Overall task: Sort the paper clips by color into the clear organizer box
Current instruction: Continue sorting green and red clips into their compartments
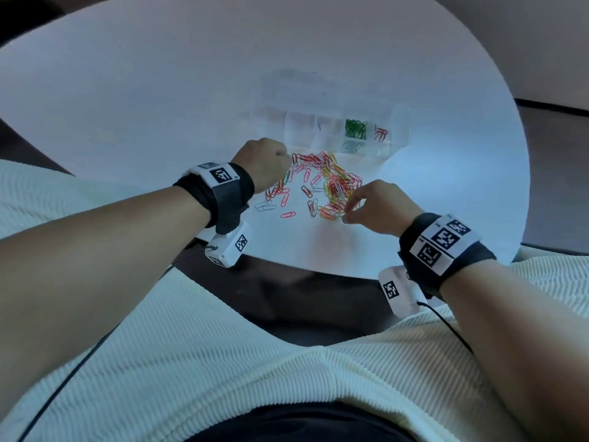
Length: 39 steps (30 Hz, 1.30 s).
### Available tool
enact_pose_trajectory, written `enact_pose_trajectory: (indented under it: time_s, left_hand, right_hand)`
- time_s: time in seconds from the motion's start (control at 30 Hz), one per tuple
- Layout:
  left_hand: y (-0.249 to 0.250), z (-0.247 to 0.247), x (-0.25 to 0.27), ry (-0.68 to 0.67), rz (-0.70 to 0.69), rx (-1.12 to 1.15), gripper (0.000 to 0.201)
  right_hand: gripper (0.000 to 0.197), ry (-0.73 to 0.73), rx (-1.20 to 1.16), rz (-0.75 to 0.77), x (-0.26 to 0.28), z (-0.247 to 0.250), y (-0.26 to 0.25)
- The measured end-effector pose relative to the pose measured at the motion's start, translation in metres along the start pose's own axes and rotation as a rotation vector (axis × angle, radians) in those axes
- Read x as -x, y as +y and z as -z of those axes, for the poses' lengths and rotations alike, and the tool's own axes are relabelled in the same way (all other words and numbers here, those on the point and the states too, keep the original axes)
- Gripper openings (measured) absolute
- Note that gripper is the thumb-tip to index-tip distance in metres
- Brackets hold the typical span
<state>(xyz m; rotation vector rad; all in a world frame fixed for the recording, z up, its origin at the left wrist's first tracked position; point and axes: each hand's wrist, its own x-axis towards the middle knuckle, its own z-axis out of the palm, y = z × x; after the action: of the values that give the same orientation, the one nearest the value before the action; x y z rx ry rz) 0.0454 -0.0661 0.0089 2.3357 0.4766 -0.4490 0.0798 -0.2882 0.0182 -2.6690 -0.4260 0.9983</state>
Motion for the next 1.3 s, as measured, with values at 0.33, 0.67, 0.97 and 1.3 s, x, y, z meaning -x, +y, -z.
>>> enact_pose_trajectory:
  time_s: [0.33, 0.67, 0.97, 1.3]
  left_hand:
    - [-0.013, -0.004, -0.007, -0.020, 0.001, -0.272, 0.013]
    - [-0.016, -0.007, -0.008, -0.005, 0.010, -0.276, 0.010]
    - [-0.020, -0.007, -0.010, 0.012, 0.036, -0.274, 0.011]
    - [-0.014, 0.003, -0.010, -0.053, -0.024, -0.353, 0.012]
  right_hand:
    - [0.010, 0.109, 0.062, -0.027, -0.012, -0.013, 0.004]
    - [0.019, 0.051, 0.089, -0.040, -0.017, -0.012, 0.006]
    - [0.026, 0.001, -0.061, -0.039, -0.018, -0.010, -0.001]
    - [0.036, 0.090, -0.104, -0.011, -0.019, -0.007, -0.003]
